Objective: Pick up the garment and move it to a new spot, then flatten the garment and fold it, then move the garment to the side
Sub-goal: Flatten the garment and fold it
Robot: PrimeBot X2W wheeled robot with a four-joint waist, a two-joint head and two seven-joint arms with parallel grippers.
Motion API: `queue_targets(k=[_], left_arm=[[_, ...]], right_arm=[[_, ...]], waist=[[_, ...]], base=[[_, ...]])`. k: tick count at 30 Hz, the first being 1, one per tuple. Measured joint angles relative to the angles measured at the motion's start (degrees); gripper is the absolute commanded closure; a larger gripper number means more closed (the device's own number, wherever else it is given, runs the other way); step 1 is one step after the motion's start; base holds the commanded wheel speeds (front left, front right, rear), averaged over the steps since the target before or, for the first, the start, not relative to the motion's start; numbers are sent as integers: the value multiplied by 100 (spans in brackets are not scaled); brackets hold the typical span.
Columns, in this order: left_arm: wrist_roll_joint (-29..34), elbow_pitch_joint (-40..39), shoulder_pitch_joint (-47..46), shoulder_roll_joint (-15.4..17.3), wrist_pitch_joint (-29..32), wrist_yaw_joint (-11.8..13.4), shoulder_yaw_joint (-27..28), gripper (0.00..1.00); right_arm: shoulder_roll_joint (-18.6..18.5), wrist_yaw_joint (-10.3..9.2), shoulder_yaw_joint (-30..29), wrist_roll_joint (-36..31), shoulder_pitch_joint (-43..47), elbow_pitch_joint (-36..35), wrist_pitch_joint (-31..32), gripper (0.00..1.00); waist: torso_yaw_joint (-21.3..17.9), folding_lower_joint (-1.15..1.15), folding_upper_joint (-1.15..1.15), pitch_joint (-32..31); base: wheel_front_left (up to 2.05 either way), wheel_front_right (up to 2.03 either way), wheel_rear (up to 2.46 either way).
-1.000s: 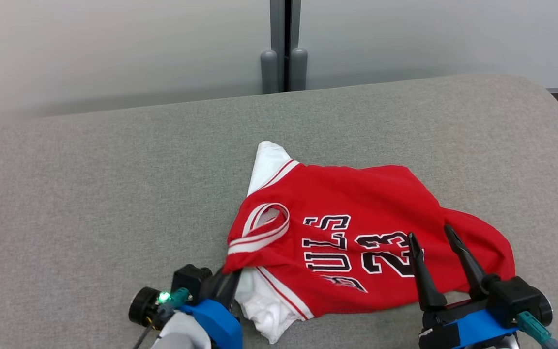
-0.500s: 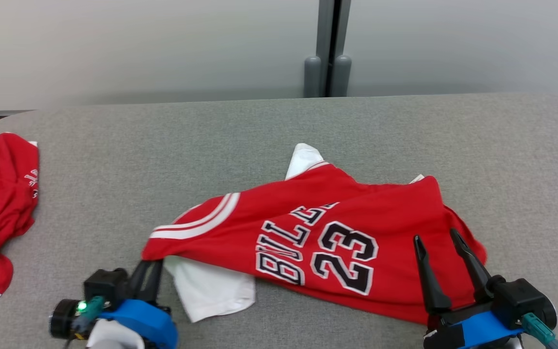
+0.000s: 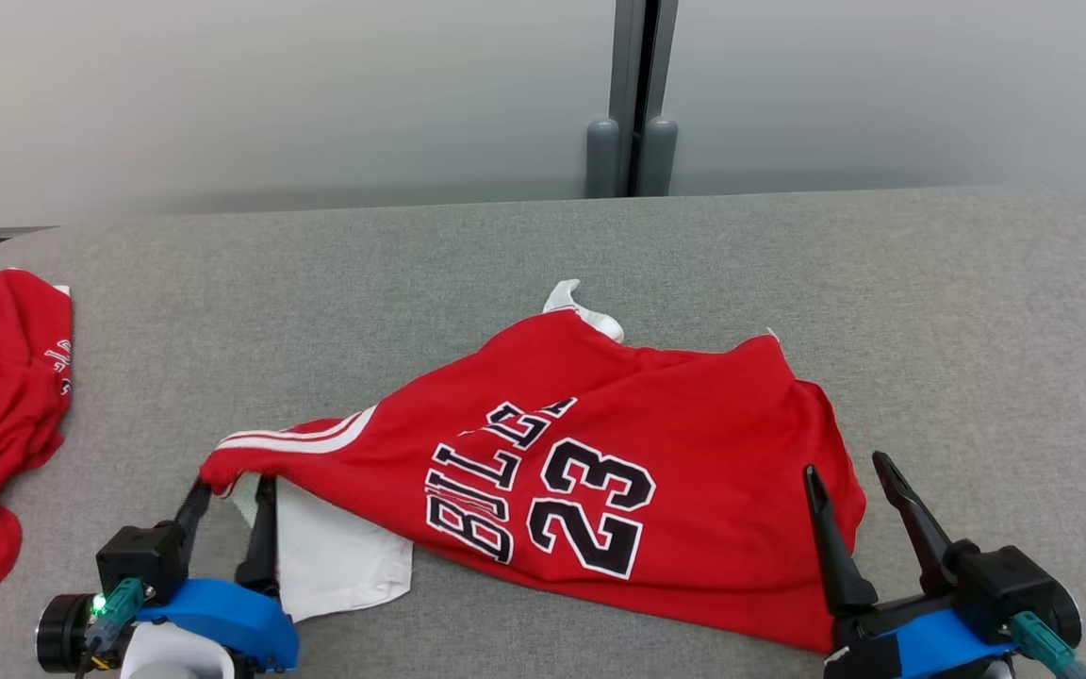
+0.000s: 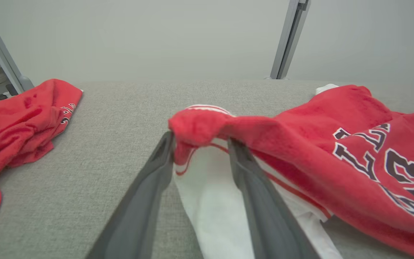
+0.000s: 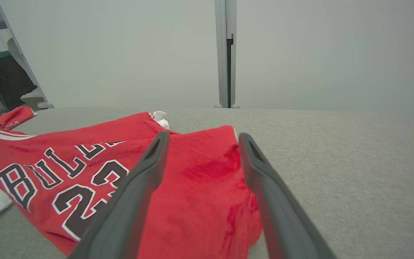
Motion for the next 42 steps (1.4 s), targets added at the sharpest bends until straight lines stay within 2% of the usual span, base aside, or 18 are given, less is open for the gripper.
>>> queue_targets(k=[12, 17, 22, 26, 42], left_arm=[[364, -368, 522, -241, 0, -64, 570, 0], [630, -1112, 727, -385, 0, -65, 979, 0], [1007, -1948, 911, -682, -1, -100, 1300, 0], [1326, -2318, 946, -835, 0, -110, 1444, 0], [1563, -1958, 987, -1035, 0, -203, 1507, 0]], right_arm=[[-1, 0, -263, -2, 109, 13, 0, 0], [0, 0, -283, -16, 106, 3, 0, 0], [0, 0, -287, -16, 108, 15, 0, 0], [0, 0, -341, -16, 131, 15, 0, 0], [0, 0, -591, -81, 207, 366, 0, 0]], waist=[[189, 0, 0, -158], [257, 0, 0, -189], [232, 0, 0, -253], [160, 0, 0, -287], [-9, 0, 0, -235]], base=[[0, 0, 0], [0, 0, 0], [0, 0, 0], [0, 0, 0], [0, 0, 0]])
